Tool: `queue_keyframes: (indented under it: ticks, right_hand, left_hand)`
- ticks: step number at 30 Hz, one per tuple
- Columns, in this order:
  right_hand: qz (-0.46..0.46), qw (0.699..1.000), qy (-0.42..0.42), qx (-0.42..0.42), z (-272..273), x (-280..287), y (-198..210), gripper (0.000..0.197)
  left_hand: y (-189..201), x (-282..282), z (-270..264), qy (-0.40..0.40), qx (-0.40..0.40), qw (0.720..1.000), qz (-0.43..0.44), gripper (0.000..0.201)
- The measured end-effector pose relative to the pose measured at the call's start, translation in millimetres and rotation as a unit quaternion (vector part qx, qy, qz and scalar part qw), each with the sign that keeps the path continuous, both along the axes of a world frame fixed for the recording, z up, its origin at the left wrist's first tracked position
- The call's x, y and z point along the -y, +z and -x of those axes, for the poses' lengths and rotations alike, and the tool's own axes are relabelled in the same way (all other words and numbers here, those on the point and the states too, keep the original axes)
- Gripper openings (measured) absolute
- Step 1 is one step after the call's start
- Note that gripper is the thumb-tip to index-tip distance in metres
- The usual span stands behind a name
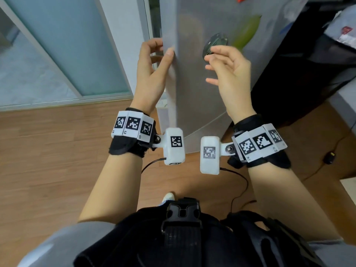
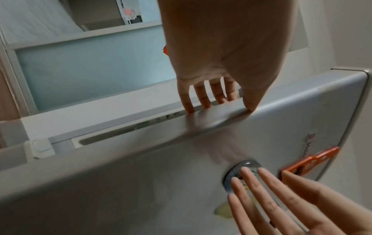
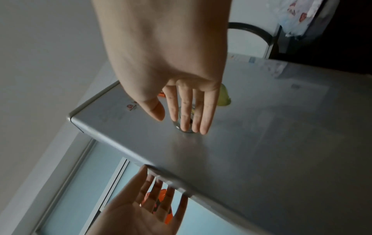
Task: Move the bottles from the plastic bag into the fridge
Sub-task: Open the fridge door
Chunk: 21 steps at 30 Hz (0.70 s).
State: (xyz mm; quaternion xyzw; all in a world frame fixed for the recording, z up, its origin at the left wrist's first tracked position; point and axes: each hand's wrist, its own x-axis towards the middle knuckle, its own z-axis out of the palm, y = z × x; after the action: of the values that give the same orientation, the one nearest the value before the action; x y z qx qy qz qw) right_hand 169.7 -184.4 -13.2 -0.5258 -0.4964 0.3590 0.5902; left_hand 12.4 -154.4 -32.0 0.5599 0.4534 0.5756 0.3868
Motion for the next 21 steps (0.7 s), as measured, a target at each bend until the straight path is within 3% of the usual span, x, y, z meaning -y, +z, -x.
queue_keyframes:
  ticks: [4,7,12,17,19,21]
  right_hand:
    - [-0.012,0.998,-0.061,0.018,-11,43,-1,0.014]
    - [-0.014,0.992,-0.123,0.036,-16,73,-2,0.015]
    - [-0.032,0.977,-0.208,0.022,-21,119,-13,0.037]
    - [-0.025,0.957,-0.282,0.06,-41,153,-28,0.062]
    - [-0.009,0.946,-0.319,0.063,-57,164,-31,0.063]
    - [0.001,0.929,-0.363,0.069,-78,174,-32,0.057]
  left_hand:
    - [7,35,-9,-0.071,0.021,0.997,-0.007,0.006]
    - [13,54,-15,-0.149,0.033,0.988,0.003,0.017]
    - [24,93,-37,-0.284,0.018,0.959,0.017,0.029]
    - [29,122,-71,-0.405,-0.067,0.912,0.023,0.035]
    - [28,129,-89,-0.414,-0.068,0.908,0.012,0.032]
    - [22,130,-108,-0.359,-0.013,0.933,-0.008,0.026]
